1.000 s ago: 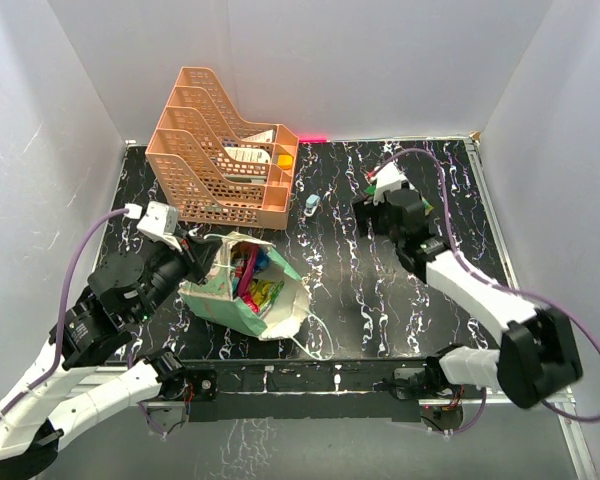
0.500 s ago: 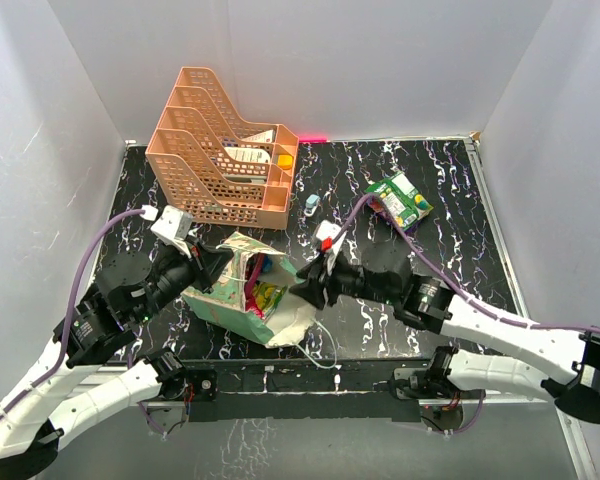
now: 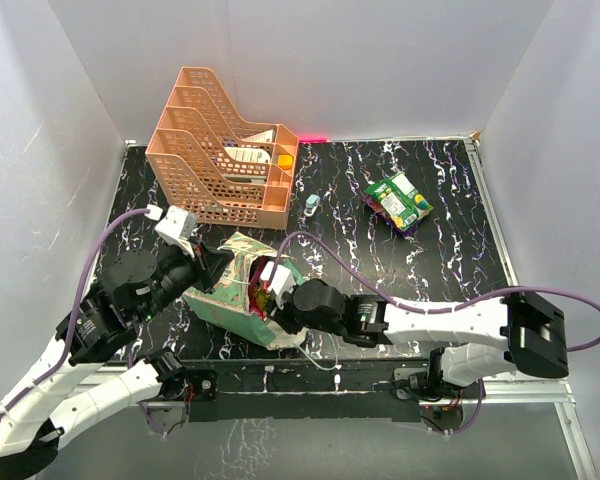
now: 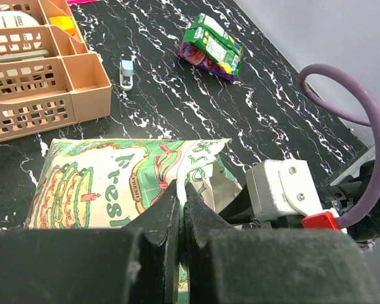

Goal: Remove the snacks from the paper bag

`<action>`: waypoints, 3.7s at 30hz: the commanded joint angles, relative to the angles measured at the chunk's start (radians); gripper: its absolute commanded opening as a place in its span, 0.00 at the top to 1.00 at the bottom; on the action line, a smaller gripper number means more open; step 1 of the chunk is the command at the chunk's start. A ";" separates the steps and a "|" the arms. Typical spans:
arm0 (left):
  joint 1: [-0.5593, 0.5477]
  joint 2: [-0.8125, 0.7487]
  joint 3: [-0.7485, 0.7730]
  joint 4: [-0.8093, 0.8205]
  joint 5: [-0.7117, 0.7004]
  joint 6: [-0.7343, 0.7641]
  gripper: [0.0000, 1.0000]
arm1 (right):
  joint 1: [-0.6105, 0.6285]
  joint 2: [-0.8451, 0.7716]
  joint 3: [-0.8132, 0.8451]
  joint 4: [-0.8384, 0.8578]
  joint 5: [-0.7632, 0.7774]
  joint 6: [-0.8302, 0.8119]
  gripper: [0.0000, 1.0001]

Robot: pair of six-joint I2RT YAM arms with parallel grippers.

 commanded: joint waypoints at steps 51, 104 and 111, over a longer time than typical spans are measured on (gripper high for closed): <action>0.003 -0.022 0.036 0.033 0.005 0.009 1.00 | -0.147 0.309 0.176 0.090 -0.224 -1.440 0.40; 0.003 0.058 0.072 0.013 -0.186 -0.058 1.00 | -0.110 -0.397 0.280 -0.145 -0.337 -0.539 0.93; 0.003 0.053 0.069 0.001 -0.201 -0.058 1.00 | -0.110 -0.551 0.360 -0.199 0.063 -0.121 0.93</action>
